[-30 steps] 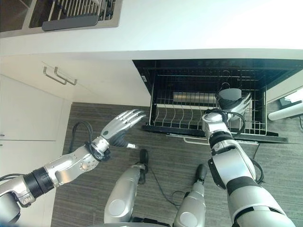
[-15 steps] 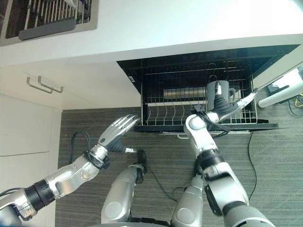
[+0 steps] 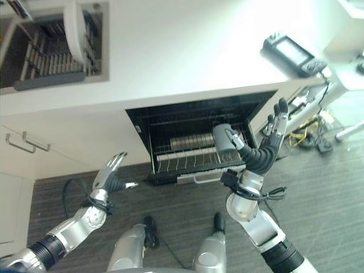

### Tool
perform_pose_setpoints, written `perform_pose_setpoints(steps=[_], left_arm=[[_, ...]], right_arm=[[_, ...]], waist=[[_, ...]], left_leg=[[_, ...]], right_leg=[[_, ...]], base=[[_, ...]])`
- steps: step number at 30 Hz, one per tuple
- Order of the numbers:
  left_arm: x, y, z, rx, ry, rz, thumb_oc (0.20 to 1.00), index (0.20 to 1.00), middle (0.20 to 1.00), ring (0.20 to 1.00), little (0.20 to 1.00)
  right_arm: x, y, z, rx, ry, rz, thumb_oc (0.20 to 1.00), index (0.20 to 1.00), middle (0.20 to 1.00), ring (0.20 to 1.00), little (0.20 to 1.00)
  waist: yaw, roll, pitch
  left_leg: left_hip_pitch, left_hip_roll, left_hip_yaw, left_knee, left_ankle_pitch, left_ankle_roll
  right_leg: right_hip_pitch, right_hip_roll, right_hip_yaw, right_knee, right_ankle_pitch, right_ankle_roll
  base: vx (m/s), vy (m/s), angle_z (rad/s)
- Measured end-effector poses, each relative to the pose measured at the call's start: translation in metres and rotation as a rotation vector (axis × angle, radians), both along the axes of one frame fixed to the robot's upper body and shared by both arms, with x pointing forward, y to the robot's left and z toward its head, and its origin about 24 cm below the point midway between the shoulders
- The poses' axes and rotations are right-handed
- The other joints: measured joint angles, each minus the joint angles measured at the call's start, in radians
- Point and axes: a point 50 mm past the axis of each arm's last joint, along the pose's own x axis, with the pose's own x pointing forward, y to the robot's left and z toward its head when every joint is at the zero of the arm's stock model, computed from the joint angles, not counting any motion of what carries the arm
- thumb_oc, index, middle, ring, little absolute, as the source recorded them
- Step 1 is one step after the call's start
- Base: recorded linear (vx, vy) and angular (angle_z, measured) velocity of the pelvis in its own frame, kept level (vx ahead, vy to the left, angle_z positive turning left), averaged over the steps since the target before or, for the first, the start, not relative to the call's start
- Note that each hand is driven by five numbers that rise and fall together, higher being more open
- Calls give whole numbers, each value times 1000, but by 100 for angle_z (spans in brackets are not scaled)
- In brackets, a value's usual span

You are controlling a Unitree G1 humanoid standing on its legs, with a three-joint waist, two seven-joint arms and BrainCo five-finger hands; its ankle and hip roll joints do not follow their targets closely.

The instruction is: Place the dishes in the dishwasher.

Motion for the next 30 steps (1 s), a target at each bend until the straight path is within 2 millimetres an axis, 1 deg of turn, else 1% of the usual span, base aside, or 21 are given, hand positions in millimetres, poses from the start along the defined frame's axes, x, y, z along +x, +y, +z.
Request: perform_pose_setpoints(steps=[1, 2, 4, 5, 6, 7, 8, 9, 10, 11, 14, 16, 17, 19, 20, 21, 23, 25, 27, 28, 30], left_arm=[[-13, 5, -9, -32, 54, 17, 1000, 1000, 1000, 1000, 1000], [-26, 7, -18, -58, 105, 19, 1000, 1000, 1000, 1000, 1000], [-47, 15, -29, -120, 167, 47, 1000, 1000, 1000, 1000, 1000], [-54, 21, -30, -167, 170, 91, 1000, 1000, 1000, 1000, 1000], [-56, 26, -29, -190, 158, 127, 1000, 1000, 1000, 1000, 1000], [-54, 31, -24, -234, 125, 157, 1000, 1000, 1000, 1000, 1000], [-51, 34, -18, -264, 84, 171, 1000, 1000, 1000, 1000, 1000], [-51, 35, -16, -278, 65, 174, 1000, 1000, 1000, 1000, 1000], [-51, 35, -15, -282, 54, 174, 1000, 1000, 1000, 1000, 1000], [-53, 32, -18, -288, 64, 170, 1000, 1000, 1000, 1000, 1000], [-51, 30, -13, -318, 25, 190, 1000, 1000, 1000, 1000, 1000], [-43, 30, -5, -328, -25, 190, 1000, 1000, 1000, 1000, 1000], [-40, 28, -3, -331, -34, 182, 1000, 1000, 1000, 1000, 1000], [-25, 23, 11, -343, -94, 139, 1000, 1000, 1000, 1000, 1000], [-28, 21, 10, -348, -87, 134, 1000, 1000, 1000, 1000, 1000], [-29, 21, 9, -347, -80, 133, 1000, 1000, 1000, 1000, 1000], [-26, 18, 14, -352, -96, 120, 1000, 1000, 1000, 1000, 1000], [-20, 12, 17, -364, -108, 98, 1000, 1000, 1000, 1000, 1000], [-20, 13, 10, -368, -85, 115, 1000, 1000, 1000, 1000, 1000], [-21, 15, 5, -371, -69, 128, 1000, 1000, 1000, 1000, 1000], [-26, 12, -2, -381, -39, 122, 1000, 1000, 1000, 1000, 1000]], right_arm=[[-1, -1, -1, 14, 9, 36, 1000, 1000, 1000, 1000, 1000], [-2, -2, -2, 29, 20, 69, 1000, 1000, 1000, 1000, 1000], [-3, 5, -3, 47, 30, 191, 1000, 1000, 1000, 1000, 1000], [-2, 8, -2, 31, 33, 252, 1000, 1000, 1000, 1000, 1000], [-2, 8, -1, 15, 33, 284, 1000, 1000, 1000, 1000, 1000], [-3, 8, 4, 5, 24, 315, 1000, 1000, 1000, 1000, 1000], [-3, 9, 6, -14, 13, 338, 1000, 1000, 1000, 1000, 1000], [-1, 10, 7, -37, 11, 358, 1000, 1000, 1000, 1000, 1000], [3, 12, 7, -45, 14, 367, 1000, 1000, 1000, 1000, 1000], [5, 10, 3, -53, 34, 360, 1000, 1000, 1000, 1000, 1000], [9, 3, -7, -55, 95, 334, 1000, 1000, 1000, 1000, 1000], [10, 0, -5, -58, 91, 318, 1000, 1000, 1000, 1000, 1000], [10, -4, -4, -61, 85, 304, 1000, 1000, 1000, 1000, 1000], [11, -11, -1, -74, 84, 273, 1000, 1000, 1000, 1000, 1000], [11, -13, 0, -81, 82, 267, 1000, 1000, 1000, 1000, 1000], [12, -14, 1, -78, 78, 258, 1000, 1000, 1000, 1000, 1000], [11, -15, 2, -80, 77, 259, 1000, 1000, 1000, 1000, 1000], [11, -16, 2, -87, 80, 256, 1000, 1000, 1000, 1000, 1000], [14, -16, -2, -95, 101, 261, 1000, 1000, 1000, 1000, 1000], [15, -14, -2, -102, 104, 270, 1000, 1000, 1000, 1000, 1000], [14, -15, 2, -124, 92, 279, 1000, 1000, 1000, 1000, 1000]], waist=[[1, -13, -27], [5, -11, -52], [15, -16, -110], [28, -4, -117], [24, 4, -128], [20, 14, -131], [22, 15, -136], [29, 19, -141], [37, 21, -146], [54, 52, -146], [51, 106, -146], [60, 119, -144], [58, 123, -139], [54, 87, -98], [60, 77, -89], [54, 88, -86], [25, 97, -81], [20, 109, -61], [27, 127, -51], [21, 135, -36], [17, 153, -33]], left_leg=[[18, -12, 3, -22, 0, 4], [50, -18, 12, -62, 12, 16], [138, -58, 41, -180, 49, 42], [192, -59, 50, -246, 77, 55], [233, -66, 38, -316, 112, 64], [271, -67, 10, -389, 152, 62], [292, -74, 0, -435, 195, 49], [301, -89, -4, -470, 214, 50], [306, -91, -4, -482, 219, 46], [308, -91, -28, -485, 223, 42], [312, -85, -88, -482, 228, 34], [288, -83, -108, -448, 229, 31], [254, -83, -124, -395, 229, 17], [159, -100, -150, -201, 237, -11], [139, -97, -159, -158, 225, -21], [141, -75, -158, -153, 201, -16], [144, -9, -154, -250, 198, -24], [140, 53, -206, -358, 226, -66], [139, 112, -280, -396, 237, -83], [142, 147, -294, -388, 237, -83], [158, 148, -314, -349, 224, -64]], right_leg=[[-3, -6, 1, 17, 19, -23], [-10, -7, 5, 42, 57, -50], [-29, -18, -13, 95, 111, -22], [-38, 5, -11, 165, 30, 50], [-46, 70, 3, 266, -85, 75], [-46, 181, 28, 354, -218, 62], [-42, 251, 44, 346, -276, 8], [-44, 273, 11, 302, -288, -35], [-43, 284, -1, 259, -279, -47], [-6, 298, -6, 180, -247, -94], [61, 312, -58, 121, -227, -110], [63, 315, -66, 126, -236, -112], [60, 314, -72, 137, -244, -115], [54, 283, -56, 171, -288, -166], [63, 276, -57, 174, -281, -181], [70, 277, -65, 173, -282, -182], [77, 276, -74, 160, -289, -172], [77, 275, -62, 157, -290, -162], [77, 274, -39, 179, -303, -138], [75, 257, -17, 222, -328, -110], [42, 202, 45, 316, -383, -50]], base=[[55, 226, 5], [52, 221, -7], [70, 218, -30], [81, 163, -28], [77, 128, 8], [50, 68, 45], [28, 24, 48], [26, -28, 28], [21, -63, 23], [12, -84, 25], [-9, -57, 50], [-25, -23, 44], [8, 33, 67], [79, 127, 48], [140, 198, 5], [170, 227, 12], [208, 262, 27], [295, 395, 3], [268, 406, -30], [268, 453, -57], [312, 577, -65]])
